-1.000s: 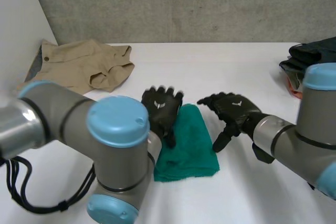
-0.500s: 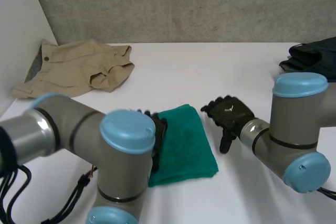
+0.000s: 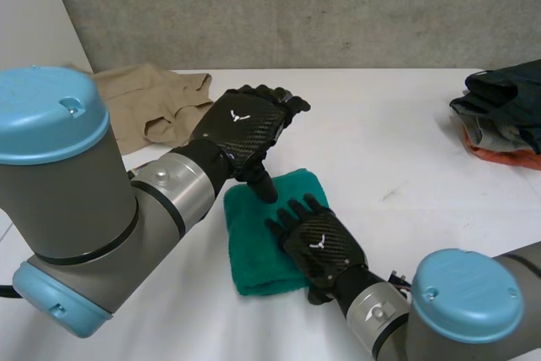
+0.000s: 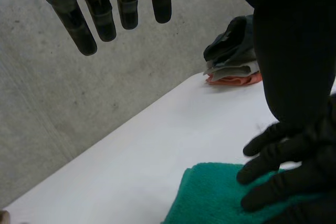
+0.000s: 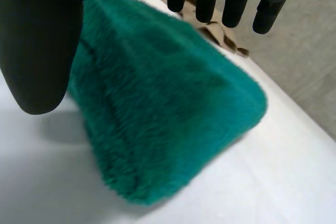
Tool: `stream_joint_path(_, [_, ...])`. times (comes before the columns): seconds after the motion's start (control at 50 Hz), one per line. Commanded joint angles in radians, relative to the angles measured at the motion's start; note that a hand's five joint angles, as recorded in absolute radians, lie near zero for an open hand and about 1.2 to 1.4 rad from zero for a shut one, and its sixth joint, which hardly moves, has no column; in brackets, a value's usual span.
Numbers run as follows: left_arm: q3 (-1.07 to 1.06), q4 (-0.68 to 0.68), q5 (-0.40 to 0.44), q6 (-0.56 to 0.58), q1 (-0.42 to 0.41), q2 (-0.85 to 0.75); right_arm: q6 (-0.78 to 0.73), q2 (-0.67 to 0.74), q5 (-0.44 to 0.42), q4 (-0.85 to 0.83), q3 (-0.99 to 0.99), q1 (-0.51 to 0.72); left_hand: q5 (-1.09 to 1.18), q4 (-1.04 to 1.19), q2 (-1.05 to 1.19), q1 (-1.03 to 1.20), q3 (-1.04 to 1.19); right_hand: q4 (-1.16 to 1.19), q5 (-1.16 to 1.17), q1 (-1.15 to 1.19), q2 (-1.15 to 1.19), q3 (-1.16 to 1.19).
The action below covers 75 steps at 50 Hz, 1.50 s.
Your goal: Fold the laundry.
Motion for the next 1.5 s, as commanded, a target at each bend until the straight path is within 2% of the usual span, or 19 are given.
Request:
stream_joint_path(0.02, [-0.015,0.004,-0.007,-0.014,-0.002,-0.017,-0.011,0.091,0.008,-0.071,-0.040,-0.005,0.030,0.033,0.031,0.046,0.025,-0.010,-0.010,-0.010,-0.008,-0.008])
stream_joint_path(0.34, [-0.034,0.029,-0.007,-0.014,0.000,-0.020,-0.043,0.195,0.009,-0.090,-0.169,-0.011,0.030,0.033,0.031,0.046,0.025,0.242,0.243,0.243,0.244,0.244])
stream_joint_path(0.44, [-0.037,0.030,-0.006,-0.014,0.000,-0.020,-0.042,0.204,0.002,-0.096,-0.198,-0.013,0.030,0.033,0.031,0.046,0.025,0.676,0.677,0.676,0.678,0.678])
stream_joint_path(0.46, [-0.038,0.030,-0.006,-0.013,0.000,-0.019,-0.042,0.203,0.003,-0.102,-0.208,-0.013,0.030,0.033,0.031,0.046,0.025,0.825,0.826,0.826,0.827,0.827])
stream_joint_path(0.58, [-0.038,0.029,-0.003,-0.011,-0.005,-0.005,-0.031,0.197,-0.005,-0.099,-0.256,-0.017,0.030,0.033,0.031,0.046,0.025,1.170,1.170,1.170,1.172,1.171])
stream_joint_path(0.68, [-0.038,0.030,-0.003,-0.014,-0.005,0.011,-0.023,0.204,-0.005,-0.083,-0.299,-0.047,0.030,0.033,0.031,0.046,0.025,1.141,1.142,1.142,1.143,1.143])
stream_joint_path(0.76, [-0.040,0.030,-0.001,-0.014,-0.002,0.017,-0.023,0.223,-0.017,-0.041,-0.311,-0.050,0.030,0.033,0.031,0.046,0.025,0.649,0.649,0.649,0.651,0.650])
stream_joint_path(0.84, [-0.040,0.030,-0.001,-0.016,0.000,0.017,-0.025,0.255,-0.018,0.004,-0.330,-0.051,0.030,0.033,0.031,0.046,0.025,0.458,0.458,0.458,0.460,0.460])
stream_joint_path(0.92, [-0.040,0.030,-0.001,-0.016,0.000,0.014,-0.025,0.261,-0.017,0.015,-0.339,-0.070,0.030,0.033,0.031,0.046,0.025,0.445,0.446,0.446,0.447,0.447])
stream_joint_path(1.0, [-0.040,0.030,0.000,-0.014,0.000,0.014,-0.026,0.257,-0.023,0.015,-0.339,-0.077,0.030,0.033,0.031,0.046,0.025,0.519,0.519,0.519,0.520,0.520])
stream_joint_path(1.06, [-0.040,0.030,-0.001,-0.014,0.000,0.014,-0.025,0.257,-0.029,0.015,-0.350,-0.077,0.030,0.033,0.031,0.046,0.025,0.809,0.809,0.809,0.810,0.810])
stream_joint_path(1.08, [-0.040,0.030,0.000,-0.014,0.000,0.014,-0.023,0.258,-0.029,0.015,-0.362,-0.077,0.030,0.033,0.031,0.046,0.025,1.022,1.022,1.022,1.023,1.023])
stream_joint_path(1.12, [-0.040,0.030,-0.001,-0.016,0.000,0.014,-0.026,0.260,-0.031,0.015,-0.373,-0.077,0.027,0.030,0.028,0.044,0.022,1.178,1.178,1.178,1.179,1.179])
stream_joint_path(1.2, [-0.040,0.030,0.000,-0.016,-0.003,0.018,-0.026,0.260,-0.029,0.009,-0.406,-0.090,0.027,0.030,0.028,0.044,0.022,1.178,1.179,1.178,1.180,1.180])
stream_joint_path(1.32, [-0.040,0.033,0.002,-0.016,-0.008,0.064,-0.026,0.205,-0.037,0.006,-0.509,-0.174,0.003,0.006,0.005,0.020,-0.001,1.178,1.179,1.178,1.180,1.180])
stream_joint_path(1.42, [-0.041,0.052,0.005,-0.017,-0.014,0.104,-0.020,0.140,-0.112,-0.007,-0.622,-0.295,-0.020,-0.017,-0.019,-0.003,-0.025,1.178,1.179,1.178,1.180,1.180])
stream_joint_path(1.5, [-0.055,0.072,0.043,-0.019,-0.031,0.130,0.021,0.135,-0.175,-0.034,-0.730,-0.387,-0.023,-0.020,-0.022,-0.006,-0.028,1.178,1.179,1.178,1.180,1.180])
